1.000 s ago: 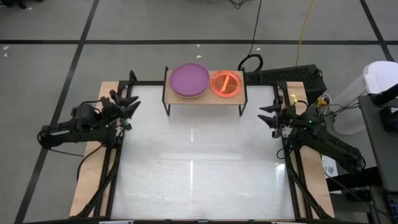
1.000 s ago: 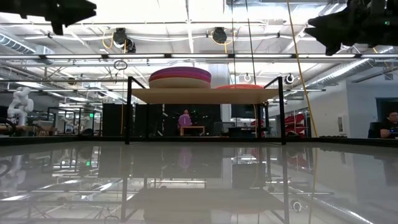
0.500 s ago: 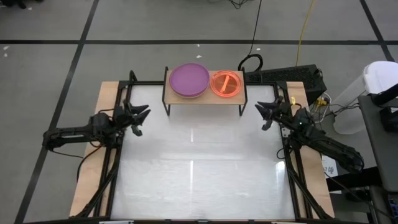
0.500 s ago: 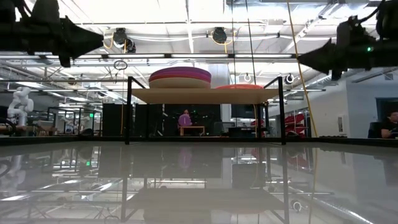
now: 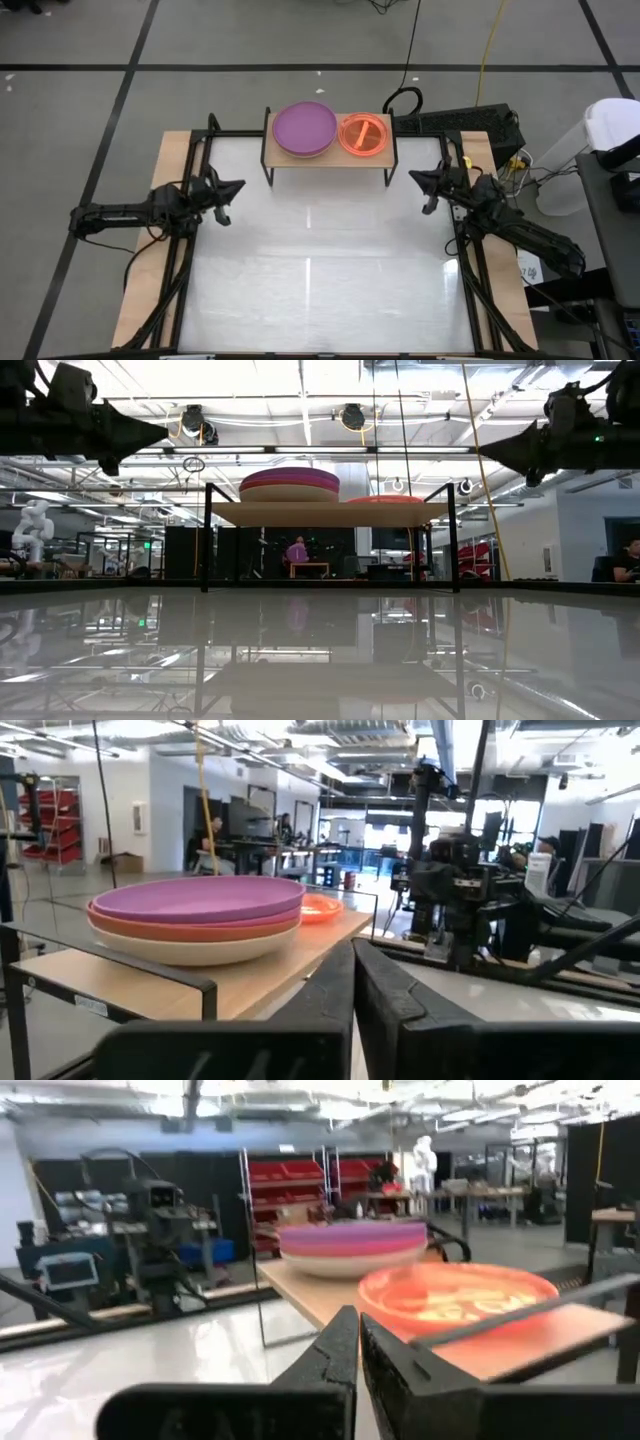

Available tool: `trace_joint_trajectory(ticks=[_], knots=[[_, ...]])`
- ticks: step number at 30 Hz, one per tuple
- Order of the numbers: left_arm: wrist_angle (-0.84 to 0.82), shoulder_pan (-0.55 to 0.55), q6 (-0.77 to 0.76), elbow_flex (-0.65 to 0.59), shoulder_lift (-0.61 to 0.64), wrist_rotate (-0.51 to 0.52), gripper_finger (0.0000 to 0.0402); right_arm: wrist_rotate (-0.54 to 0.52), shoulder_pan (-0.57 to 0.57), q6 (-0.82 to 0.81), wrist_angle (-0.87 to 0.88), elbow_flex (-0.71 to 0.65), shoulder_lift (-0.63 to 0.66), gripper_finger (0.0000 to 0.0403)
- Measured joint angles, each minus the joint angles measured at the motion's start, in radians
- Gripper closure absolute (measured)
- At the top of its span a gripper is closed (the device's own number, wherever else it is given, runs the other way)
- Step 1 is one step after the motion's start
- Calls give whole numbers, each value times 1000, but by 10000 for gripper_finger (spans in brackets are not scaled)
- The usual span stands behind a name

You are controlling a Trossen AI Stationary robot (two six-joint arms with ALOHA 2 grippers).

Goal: Place and stack plates onto a shelf
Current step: Return to Home Position

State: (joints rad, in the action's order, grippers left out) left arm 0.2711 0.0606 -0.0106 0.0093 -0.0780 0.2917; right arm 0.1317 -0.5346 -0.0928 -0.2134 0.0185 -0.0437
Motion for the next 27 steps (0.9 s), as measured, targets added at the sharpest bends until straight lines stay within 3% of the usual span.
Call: trace_joint_trajectory(ticks=[10, 27], knots=[[-151, 0, -53, 0, 0, -3, 398, -55, 0, 0, 79, -2, 0, 402], [-221, -2, -100, 2, -10, -33, 390, -53, 0, 0, 128, -3, -1, 401]])
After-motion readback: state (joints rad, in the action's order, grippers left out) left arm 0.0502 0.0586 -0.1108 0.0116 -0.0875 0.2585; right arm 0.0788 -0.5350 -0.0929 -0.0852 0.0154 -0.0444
